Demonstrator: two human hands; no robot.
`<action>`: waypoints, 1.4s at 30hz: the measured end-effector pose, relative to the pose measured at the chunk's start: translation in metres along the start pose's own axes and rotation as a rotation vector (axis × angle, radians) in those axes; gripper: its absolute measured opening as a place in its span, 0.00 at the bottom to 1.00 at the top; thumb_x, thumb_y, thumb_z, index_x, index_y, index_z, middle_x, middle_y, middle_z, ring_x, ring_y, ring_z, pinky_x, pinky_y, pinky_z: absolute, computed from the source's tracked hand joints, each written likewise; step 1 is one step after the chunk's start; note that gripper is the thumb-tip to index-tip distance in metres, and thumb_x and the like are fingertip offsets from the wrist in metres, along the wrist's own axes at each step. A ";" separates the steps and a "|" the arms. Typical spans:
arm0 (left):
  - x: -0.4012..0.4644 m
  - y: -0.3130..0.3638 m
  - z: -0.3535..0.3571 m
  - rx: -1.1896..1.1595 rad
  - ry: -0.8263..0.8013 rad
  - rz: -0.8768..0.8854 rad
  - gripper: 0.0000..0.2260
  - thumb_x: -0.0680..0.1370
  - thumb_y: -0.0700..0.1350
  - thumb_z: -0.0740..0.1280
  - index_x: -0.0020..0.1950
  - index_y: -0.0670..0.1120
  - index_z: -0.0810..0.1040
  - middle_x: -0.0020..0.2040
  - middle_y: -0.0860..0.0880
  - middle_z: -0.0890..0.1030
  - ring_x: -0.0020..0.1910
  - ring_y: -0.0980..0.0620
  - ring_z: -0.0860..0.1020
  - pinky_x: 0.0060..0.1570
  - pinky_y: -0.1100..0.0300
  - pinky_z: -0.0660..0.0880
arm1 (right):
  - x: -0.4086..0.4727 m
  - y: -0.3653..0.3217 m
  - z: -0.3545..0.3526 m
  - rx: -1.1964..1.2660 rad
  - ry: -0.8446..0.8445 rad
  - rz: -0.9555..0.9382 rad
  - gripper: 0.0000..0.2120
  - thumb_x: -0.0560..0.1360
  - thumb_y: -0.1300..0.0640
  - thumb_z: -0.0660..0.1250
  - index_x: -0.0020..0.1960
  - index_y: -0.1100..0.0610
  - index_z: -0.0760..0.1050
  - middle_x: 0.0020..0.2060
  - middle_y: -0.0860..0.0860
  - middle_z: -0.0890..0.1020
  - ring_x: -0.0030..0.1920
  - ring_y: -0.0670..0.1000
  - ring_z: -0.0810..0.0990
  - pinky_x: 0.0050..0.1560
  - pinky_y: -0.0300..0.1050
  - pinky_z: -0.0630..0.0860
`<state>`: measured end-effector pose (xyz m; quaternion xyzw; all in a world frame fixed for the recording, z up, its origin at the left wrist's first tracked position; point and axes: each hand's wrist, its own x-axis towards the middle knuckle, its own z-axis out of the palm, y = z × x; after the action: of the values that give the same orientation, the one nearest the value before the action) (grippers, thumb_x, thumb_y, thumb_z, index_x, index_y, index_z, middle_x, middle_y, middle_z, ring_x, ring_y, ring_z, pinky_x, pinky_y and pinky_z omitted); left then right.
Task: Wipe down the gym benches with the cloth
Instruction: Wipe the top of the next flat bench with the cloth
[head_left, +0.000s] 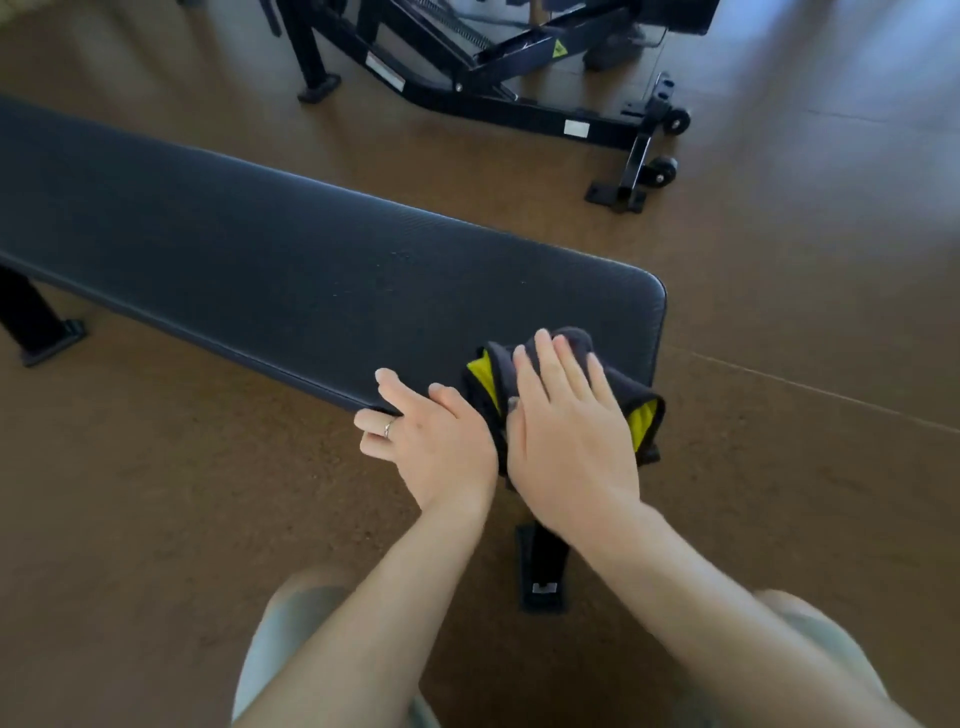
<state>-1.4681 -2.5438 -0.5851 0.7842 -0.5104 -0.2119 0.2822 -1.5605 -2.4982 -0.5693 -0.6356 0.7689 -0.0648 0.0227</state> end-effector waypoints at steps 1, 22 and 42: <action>0.009 -0.009 -0.011 0.022 -0.058 0.042 0.21 0.83 0.46 0.61 0.75 0.43 0.62 0.67 0.35 0.66 0.59 0.37 0.65 0.49 0.61 0.52 | -0.011 -0.008 0.000 -0.009 -0.026 -0.034 0.29 0.85 0.47 0.42 0.81 0.56 0.62 0.80 0.56 0.63 0.82 0.57 0.59 0.81 0.58 0.58; 0.140 -0.024 -0.036 0.305 -0.166 1.026 0.10 0.83 0.49 0.57 0.44 0.47 0.71 0.39 0.50 0.75 0.38 0.48 0.72 0.40 0.52 0.66 | 0.005 -0.068 0.006 -0.013 0.015 0.119 0.28 0.86 0.47 0.43 0.81 0.55 0.63 0.81 0.54 0.62 0.82 0.55 0.58 0.81 0.55 0.57; 0.141 -0.030 -0.043 0.124 -0.280 1.017 0.13 0.82 0.45 0.49 0.43 0.46 0.70 0.39 0.49 0.74 0.38 0.48 0.72 0.43 0.49 0.71 | 0.017 -0.042 0.014 -0.065 -0.011 -0.273 0.23 0.86 0.41 0.53 0.78 0.46 0.68 0.79 0.54 0.67 0.80 0.59 0.63 0.79 0.59 0.62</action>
<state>-1.3663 -2.6541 -0.5788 0.4170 -0.8706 -0.1204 0.2316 -1.5207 -2.5234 -0.5768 -0.7349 0.6770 -0.0392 -0.0027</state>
